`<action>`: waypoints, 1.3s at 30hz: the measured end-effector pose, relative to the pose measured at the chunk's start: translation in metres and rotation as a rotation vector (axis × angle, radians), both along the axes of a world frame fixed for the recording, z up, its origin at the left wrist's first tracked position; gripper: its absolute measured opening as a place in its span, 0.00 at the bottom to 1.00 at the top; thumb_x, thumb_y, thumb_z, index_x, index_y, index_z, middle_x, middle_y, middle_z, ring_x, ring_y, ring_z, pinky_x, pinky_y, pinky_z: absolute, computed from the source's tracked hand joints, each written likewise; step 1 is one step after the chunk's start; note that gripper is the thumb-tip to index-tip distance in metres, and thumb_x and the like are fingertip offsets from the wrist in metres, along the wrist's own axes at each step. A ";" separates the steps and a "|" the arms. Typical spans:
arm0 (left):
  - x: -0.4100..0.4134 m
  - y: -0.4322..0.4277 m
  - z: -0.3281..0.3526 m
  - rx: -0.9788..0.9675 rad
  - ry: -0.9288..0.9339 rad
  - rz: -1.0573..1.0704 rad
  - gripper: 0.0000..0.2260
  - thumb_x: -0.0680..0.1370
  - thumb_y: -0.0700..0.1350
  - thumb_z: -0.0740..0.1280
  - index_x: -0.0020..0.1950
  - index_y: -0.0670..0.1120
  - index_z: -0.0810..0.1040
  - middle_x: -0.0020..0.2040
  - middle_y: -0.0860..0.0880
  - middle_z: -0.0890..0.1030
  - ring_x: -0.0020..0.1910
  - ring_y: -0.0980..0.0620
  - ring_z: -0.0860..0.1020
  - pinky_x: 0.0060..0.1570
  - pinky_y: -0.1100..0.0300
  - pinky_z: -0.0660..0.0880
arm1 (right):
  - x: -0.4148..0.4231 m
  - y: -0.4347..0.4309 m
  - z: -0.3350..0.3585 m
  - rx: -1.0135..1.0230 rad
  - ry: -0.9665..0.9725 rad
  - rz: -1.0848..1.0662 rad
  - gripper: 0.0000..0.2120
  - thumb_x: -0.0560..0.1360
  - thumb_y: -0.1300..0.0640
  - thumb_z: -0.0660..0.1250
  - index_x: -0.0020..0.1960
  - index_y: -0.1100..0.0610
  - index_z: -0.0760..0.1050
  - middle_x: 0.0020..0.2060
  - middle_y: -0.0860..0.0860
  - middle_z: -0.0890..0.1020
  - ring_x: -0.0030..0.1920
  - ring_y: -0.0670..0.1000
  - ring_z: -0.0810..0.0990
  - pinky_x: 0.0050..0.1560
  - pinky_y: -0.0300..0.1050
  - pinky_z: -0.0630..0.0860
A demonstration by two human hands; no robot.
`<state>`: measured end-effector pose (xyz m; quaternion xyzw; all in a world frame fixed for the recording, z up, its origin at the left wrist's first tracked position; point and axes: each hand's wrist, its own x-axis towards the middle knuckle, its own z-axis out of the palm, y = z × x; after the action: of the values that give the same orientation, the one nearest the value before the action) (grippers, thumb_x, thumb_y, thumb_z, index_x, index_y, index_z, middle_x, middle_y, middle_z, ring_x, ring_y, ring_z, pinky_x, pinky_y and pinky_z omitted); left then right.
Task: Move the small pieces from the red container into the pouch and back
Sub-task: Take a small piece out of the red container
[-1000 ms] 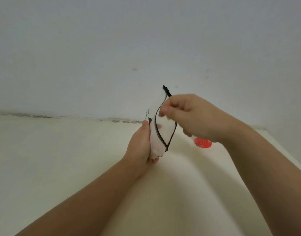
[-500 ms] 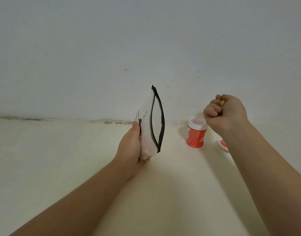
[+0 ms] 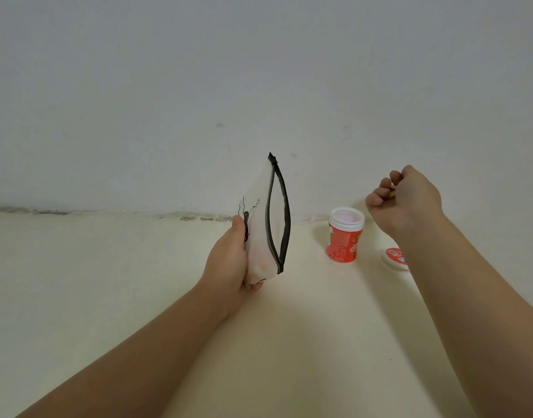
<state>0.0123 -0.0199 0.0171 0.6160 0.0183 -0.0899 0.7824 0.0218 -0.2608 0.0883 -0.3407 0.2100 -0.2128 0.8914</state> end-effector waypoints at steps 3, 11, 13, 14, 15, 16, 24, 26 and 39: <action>0.001 0.000 -0.001 0.012 -0.015 -0.028 0.23 0.81 0.63 0.53 0.55 0.46 0.77 0.37 0.42 0.71 0.28 0.47 0.66 0.26 0.60 0.60 | 0.002 0.001 0.002 0.033 -0.019 -0.038 0.11 0.78 0.57 0.54 0.40 0.58 0.70 0.32 0.51 0.70 0.26 0.49 0.64 0.25 0.37 0.61; 0.000 -0.001 0.001 -0.010 0.024 0.021 0.21 0.81 0.62 0.55 0.46 0.48 0.79 0.28 0.49 0.73 0.35 0.47 0.70 0.33 0.57 0.64 | 0.011 0.020 0.004 -0.055 -0.047 0.085 0.17 0.81 0.51 0.55 0.41 0.59 0.75 0.33 0.53 0.75 0.29 0.50 0.71 0.32 0.40 0.67; 0.000 -0.002 0.001 -0.008 0.031 0.028 0.21 0.81 0.63 0.55 0.46 0.49 0.79 0.28 0.49 0.74 0.35 0.47 0.70 0.33 0.57 0.64 | 0.012 0.019 0.004 -0.091 -0.052 0.091 0.18 0.80 0.50 0.55 0.41 0.59 0.76 0.33 0.53 0.76 0.30 0.51 0.72 0.34 0.41 0.69; 0.001 -0.001 0.001 -0.009 0.036 0.028 0.21 0.81 0.63 0.55 0.47 0.48 0.79 0.29 0.48 0.73 0.34 0.47 0.70 0.32 0.57 0.63 | 0.012 0.019 0.005 -0.110 -0.053 0.092 0.18 0.80 0.50 0.55 0.41 0.59 0.76 0.33 0.53 0.76 0.30 0.51 0.72 0.35 0.41 0.70; 0.001 0.000 0.001 -0.008 0.041 0.022 0.22 0.80 0.63 0.55 0.49 0.48 0.79 0.32 0.46 0.73 0.33 0.47 0.69 0.31 0.57 0.63 | 0.012 0.018 0.005 -0.126 -0.053 0.094 0.18 0.80 0.50 0.55 0.41 0.59 0.76 0.33 0.53 0.77 0.30 0.51 0.73 0.36 0.41 0.71; 0.002 0.000 0.000 -0.006 0.043 0.013 0.22 0.80 0.64 0.55 0.51 0.48 0.79 0.34 0.45 0.73 0.32 0.47 0.69 0.30 0.58 0.63 | 0.013 0.017 0.005 -0.139 -0.055 0.097 0.17 0.80 0.50 0.56 0.41 0.59 0.77 0.33 0.52 0.77 0.30 0.51 0.73 0.36 0.42 0.71; 0.004 0.001 -0.001 0.006 0.035 0.011 0.26 0.81 0.64 0.54 0.56 0.44 0.79 0.37 0.43 0.73 0.28 0.47 0.68 0.27 0.59 0.63 | 0.010 0.019 0.005 -0.232 -0.075 0.106 0.17 0.80 0.52 0.55 0.41 0.58 0.77 0.32 0.52 0.80 0.31 0.52 0.77 0.38 0.44 0.74; 0.004 0.001 -0.002 0.002 0.032 0.009 0.27 0.81 0.64 0.54 0.58 0.43 0.79 0.38 0.42 0.73 0.28 0.47 0.68 0.26 0.61 0.62 | 0.009 0.020 0.005 -0.244 -0.095 0.108 0.17 0.81 0.52 0.55 0.41 0.59 0.77 0.32 0.52 0.79 0.32 0.52 0.77 0.39 0.46 0.76; 0.001 0.001 0.001 -0.003 0.018 -0.004 0.25 0.81 0.63 0.54 0.57 0.45 0.79 0.37 0.43 0.72 0.29 0.47 0.67 0.26 0.60 0.61 | 0.002 0.024 0.009 -0.330 -0.130 0.140 0.17 0.82 0.53 0.55 0.42 0.61 0.77 0.28 0.53 0.80 0.32 0.54 0.81 0.50 0.52 0.80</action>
<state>0.0130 -0.0193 0.0184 0.6142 0.0242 -0.0970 0.7828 0.0238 -0.2366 0.0969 -0.4815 0.0902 -0.2036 0.8477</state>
